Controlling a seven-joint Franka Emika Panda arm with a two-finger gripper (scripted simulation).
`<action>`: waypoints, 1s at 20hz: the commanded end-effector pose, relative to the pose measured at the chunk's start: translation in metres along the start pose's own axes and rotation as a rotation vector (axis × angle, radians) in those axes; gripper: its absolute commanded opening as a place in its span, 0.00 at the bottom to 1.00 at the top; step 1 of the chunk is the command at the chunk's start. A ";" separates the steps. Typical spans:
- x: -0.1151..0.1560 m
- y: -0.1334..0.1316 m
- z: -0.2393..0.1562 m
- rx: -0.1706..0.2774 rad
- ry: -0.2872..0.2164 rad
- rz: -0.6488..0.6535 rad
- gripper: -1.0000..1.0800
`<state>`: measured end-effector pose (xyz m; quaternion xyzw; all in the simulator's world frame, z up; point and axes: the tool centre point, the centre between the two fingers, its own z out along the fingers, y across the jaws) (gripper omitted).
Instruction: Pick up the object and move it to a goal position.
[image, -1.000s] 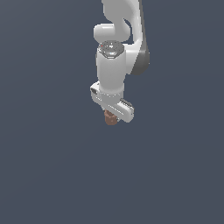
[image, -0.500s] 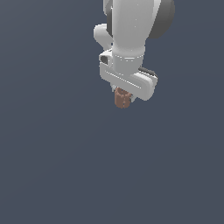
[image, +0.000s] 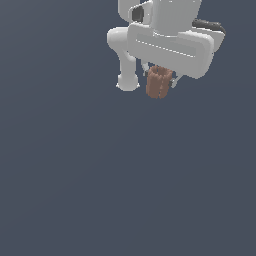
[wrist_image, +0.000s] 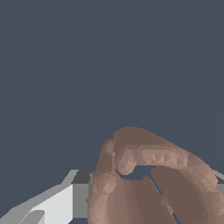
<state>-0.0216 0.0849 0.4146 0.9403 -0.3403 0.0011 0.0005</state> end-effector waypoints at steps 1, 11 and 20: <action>-0.007 -0.007 -0.024 -0.001 -0.001 0.000 0.00; -0.021 -0.025 -0.081 0.000 -0.002 -0.001 0.00; -0.024 -0.031 -0.097 0.000 -0.002 -0.001 0.00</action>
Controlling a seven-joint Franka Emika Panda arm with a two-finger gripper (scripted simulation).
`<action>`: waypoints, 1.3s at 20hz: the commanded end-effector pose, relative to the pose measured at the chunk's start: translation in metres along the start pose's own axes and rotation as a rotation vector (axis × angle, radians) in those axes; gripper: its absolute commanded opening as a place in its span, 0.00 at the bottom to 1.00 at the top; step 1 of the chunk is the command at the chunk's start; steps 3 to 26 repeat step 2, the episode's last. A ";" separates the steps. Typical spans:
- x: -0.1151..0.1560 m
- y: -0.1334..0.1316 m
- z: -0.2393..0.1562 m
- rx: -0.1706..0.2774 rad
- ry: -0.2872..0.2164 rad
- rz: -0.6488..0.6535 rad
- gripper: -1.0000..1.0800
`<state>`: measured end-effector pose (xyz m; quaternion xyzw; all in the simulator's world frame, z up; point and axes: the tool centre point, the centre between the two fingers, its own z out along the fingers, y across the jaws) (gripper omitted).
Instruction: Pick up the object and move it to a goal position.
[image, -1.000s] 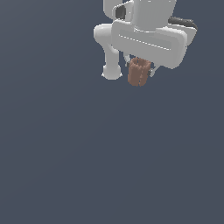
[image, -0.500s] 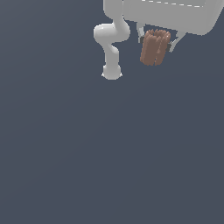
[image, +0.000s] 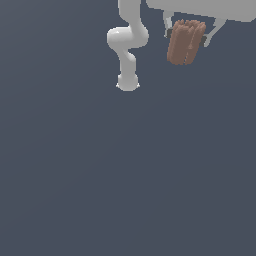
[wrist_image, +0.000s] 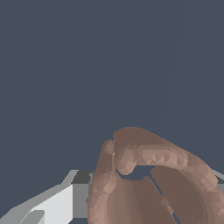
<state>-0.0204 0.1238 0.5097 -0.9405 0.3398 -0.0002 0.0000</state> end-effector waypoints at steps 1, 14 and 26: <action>0.000 -0.001 -0.002 0.000 0.000 0.000 0.00; 0.000 -0.001 -0.002 0.000 0.000 0.000 0.00; 0.000 -0.001 -0.002 0.000 0.000 0.000 0.00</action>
